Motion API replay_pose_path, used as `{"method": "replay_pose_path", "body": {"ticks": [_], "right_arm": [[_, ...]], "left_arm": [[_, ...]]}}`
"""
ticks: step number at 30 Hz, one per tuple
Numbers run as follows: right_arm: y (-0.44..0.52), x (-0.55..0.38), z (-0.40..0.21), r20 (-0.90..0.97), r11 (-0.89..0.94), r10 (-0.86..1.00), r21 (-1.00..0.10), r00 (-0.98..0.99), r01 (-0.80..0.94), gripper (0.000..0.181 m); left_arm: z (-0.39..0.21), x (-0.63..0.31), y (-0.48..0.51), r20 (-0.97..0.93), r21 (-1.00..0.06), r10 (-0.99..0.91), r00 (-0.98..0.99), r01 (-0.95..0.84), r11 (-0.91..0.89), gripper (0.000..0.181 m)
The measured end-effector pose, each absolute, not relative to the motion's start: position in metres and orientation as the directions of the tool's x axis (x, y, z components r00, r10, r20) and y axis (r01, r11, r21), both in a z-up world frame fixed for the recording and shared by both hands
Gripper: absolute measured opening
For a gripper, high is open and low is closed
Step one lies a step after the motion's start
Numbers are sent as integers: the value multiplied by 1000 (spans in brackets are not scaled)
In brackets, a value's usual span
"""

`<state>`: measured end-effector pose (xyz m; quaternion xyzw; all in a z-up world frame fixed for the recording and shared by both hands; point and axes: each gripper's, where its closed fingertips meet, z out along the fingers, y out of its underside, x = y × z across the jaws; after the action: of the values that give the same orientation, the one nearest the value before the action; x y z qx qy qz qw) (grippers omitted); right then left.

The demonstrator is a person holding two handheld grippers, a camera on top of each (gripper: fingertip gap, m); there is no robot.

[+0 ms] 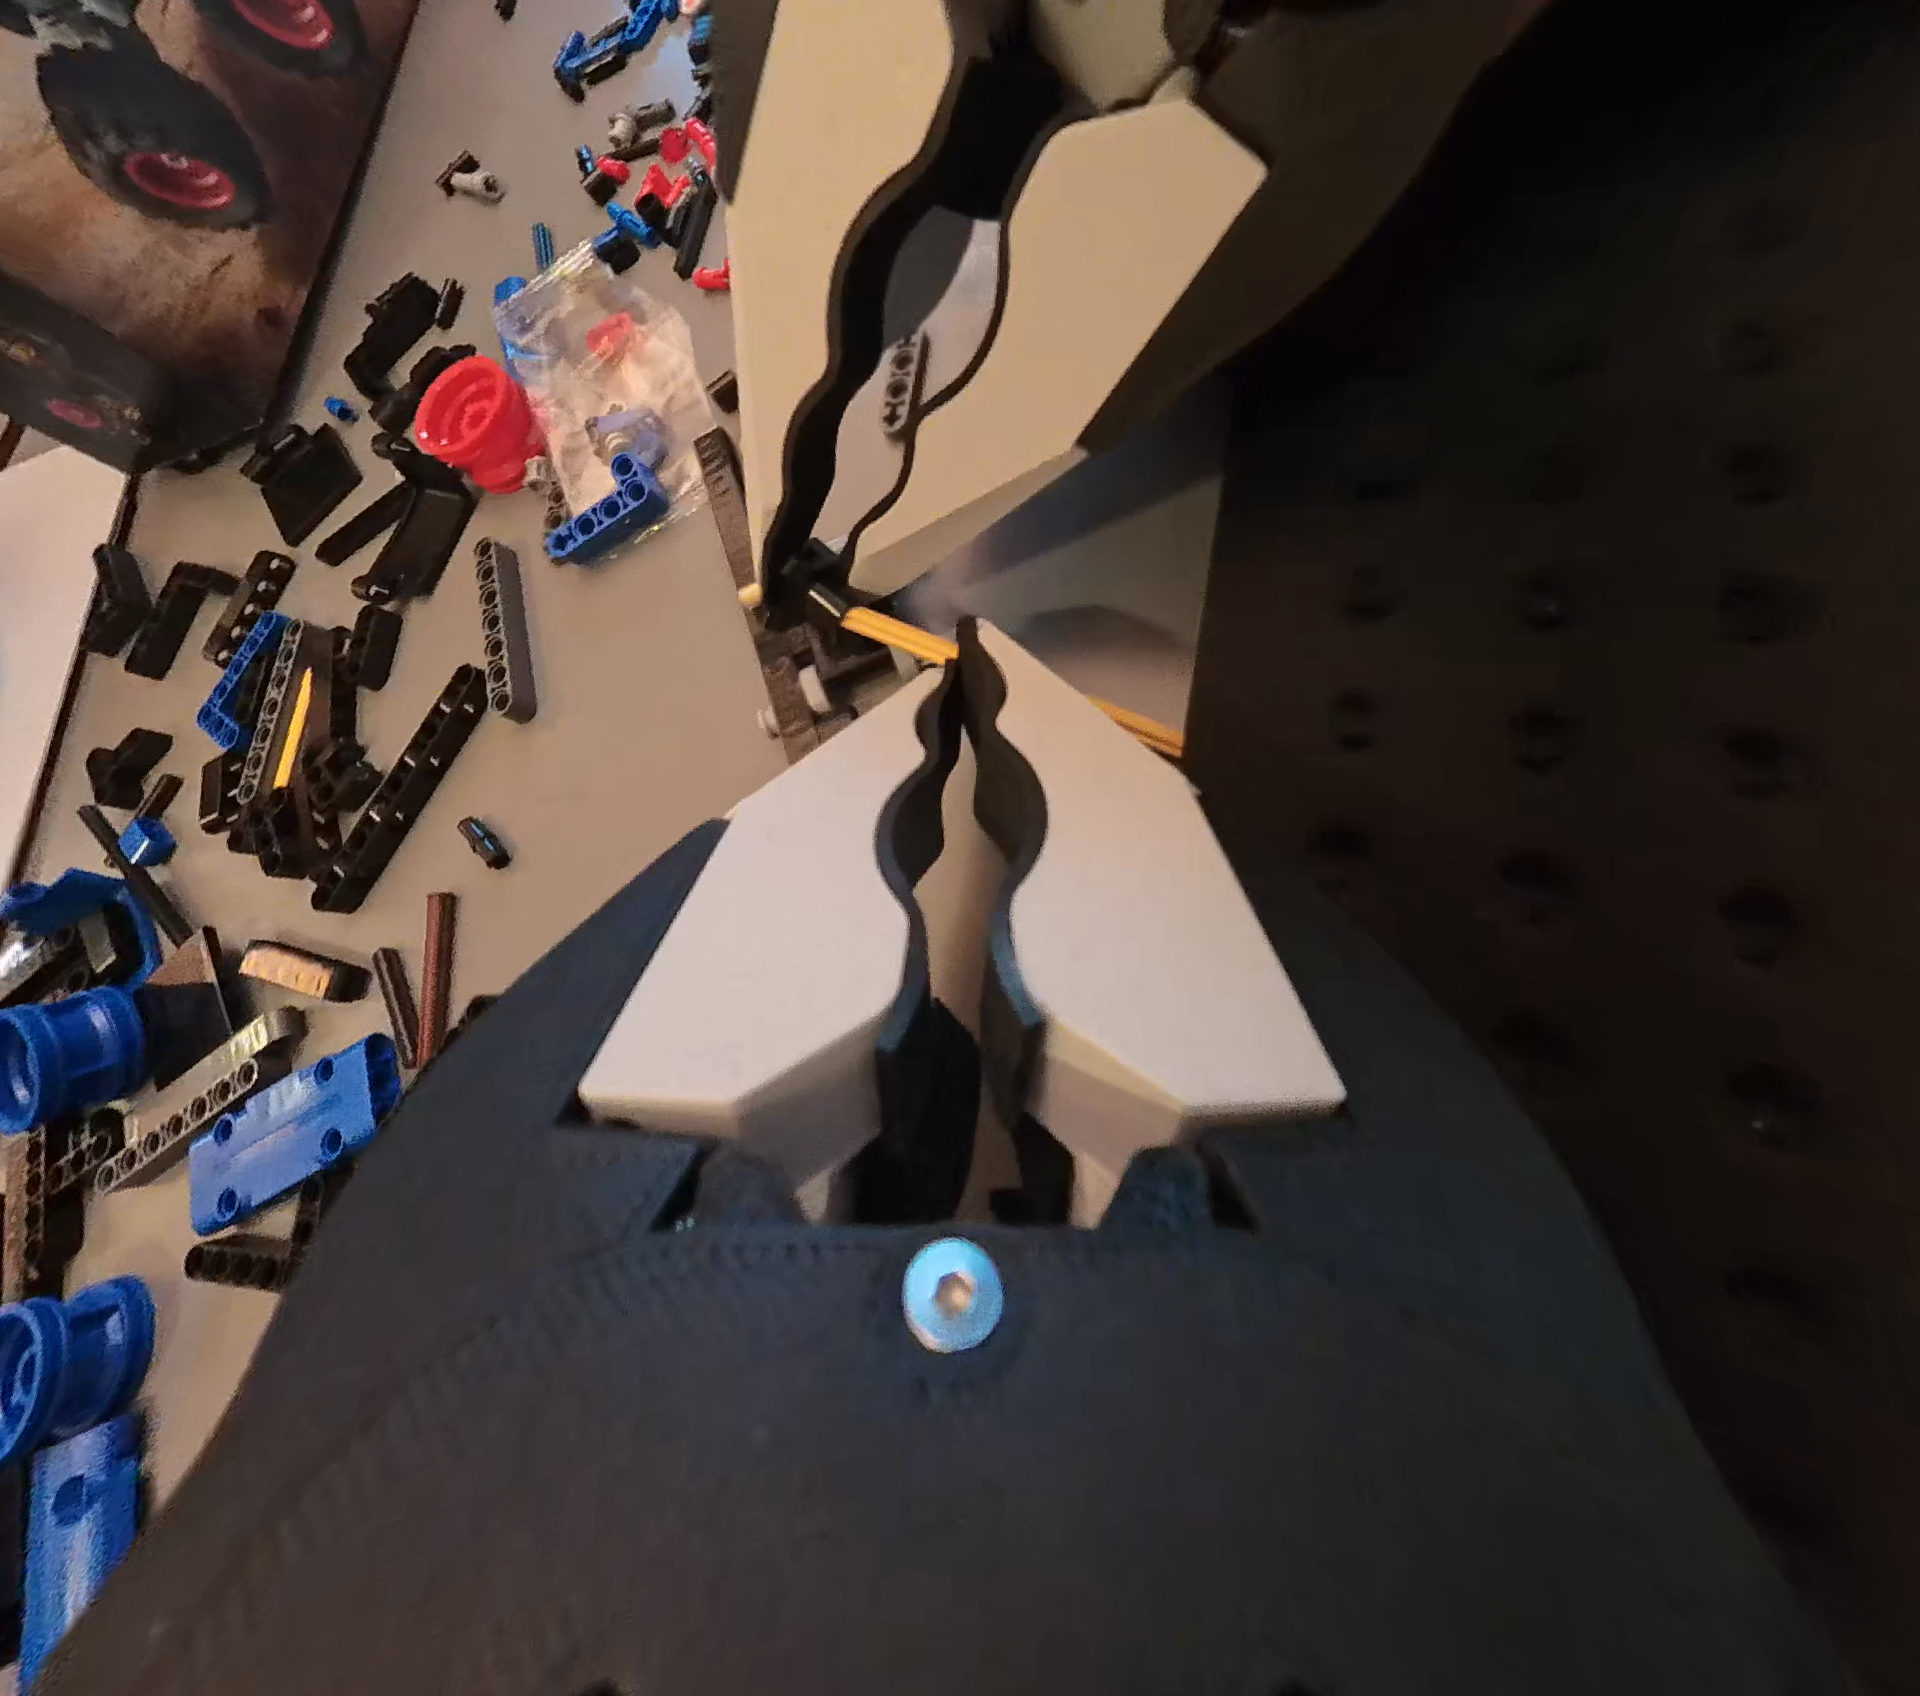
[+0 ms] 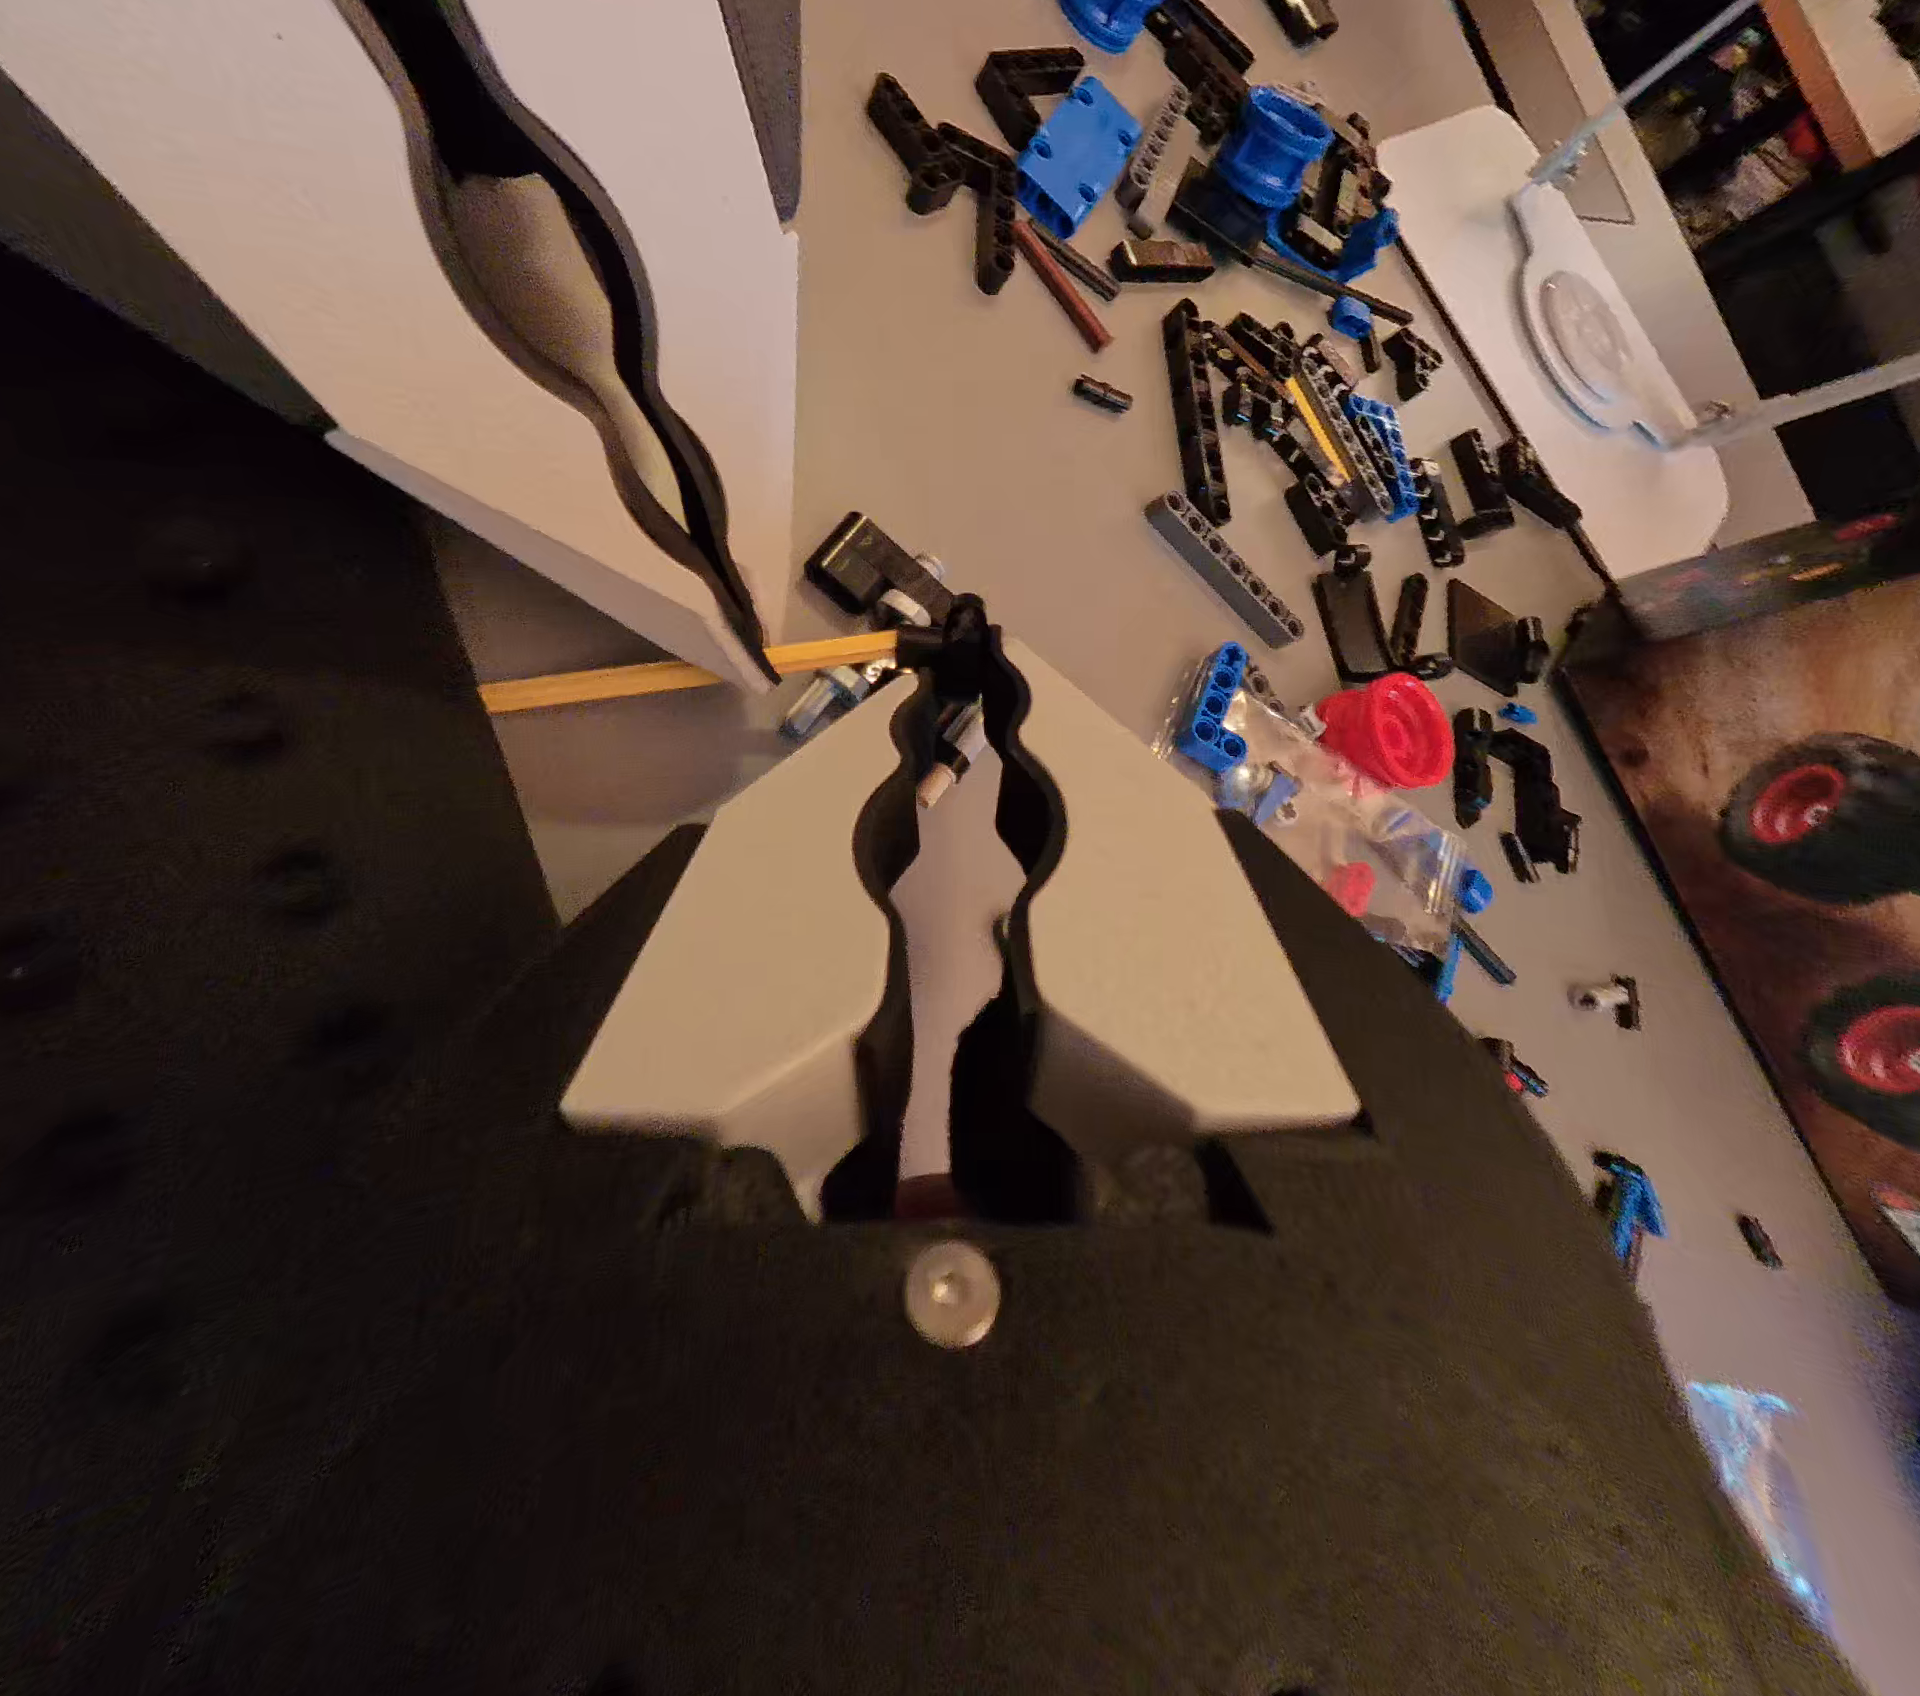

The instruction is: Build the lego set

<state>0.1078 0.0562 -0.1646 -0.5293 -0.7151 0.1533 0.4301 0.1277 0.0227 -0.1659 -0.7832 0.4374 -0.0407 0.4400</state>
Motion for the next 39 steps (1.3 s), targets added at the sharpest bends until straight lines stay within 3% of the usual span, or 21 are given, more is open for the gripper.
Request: {"method": "replay_pose_path", "body": {"ticks": [1,15,25,30,39], "right_arm": [[55,109,-165,443,399,892,-680,-90,616,7],[46,110,-166,406,509,860,-664,-308,548,5],[45,108,-165,375,468,884,-691,-281,551,5],[57,103,-139,446,474,875,-715,-186,514,7],[72,81,-106,634,579,770,-649,-71,493,8]], "left_arm": [[-166,129,22,-324,-724,-725,607,-653,-223,0],[-167,134,18,-374,-705,-735,565,-689,-171,0],[-164,131,21,-408,-700,-710,574,-696,-161,0],[-138,122,31,-369,-794,-636,678,-585,-164,2],[-123,97,44,-152,-886,-593,791,-375,-272,19]]}}
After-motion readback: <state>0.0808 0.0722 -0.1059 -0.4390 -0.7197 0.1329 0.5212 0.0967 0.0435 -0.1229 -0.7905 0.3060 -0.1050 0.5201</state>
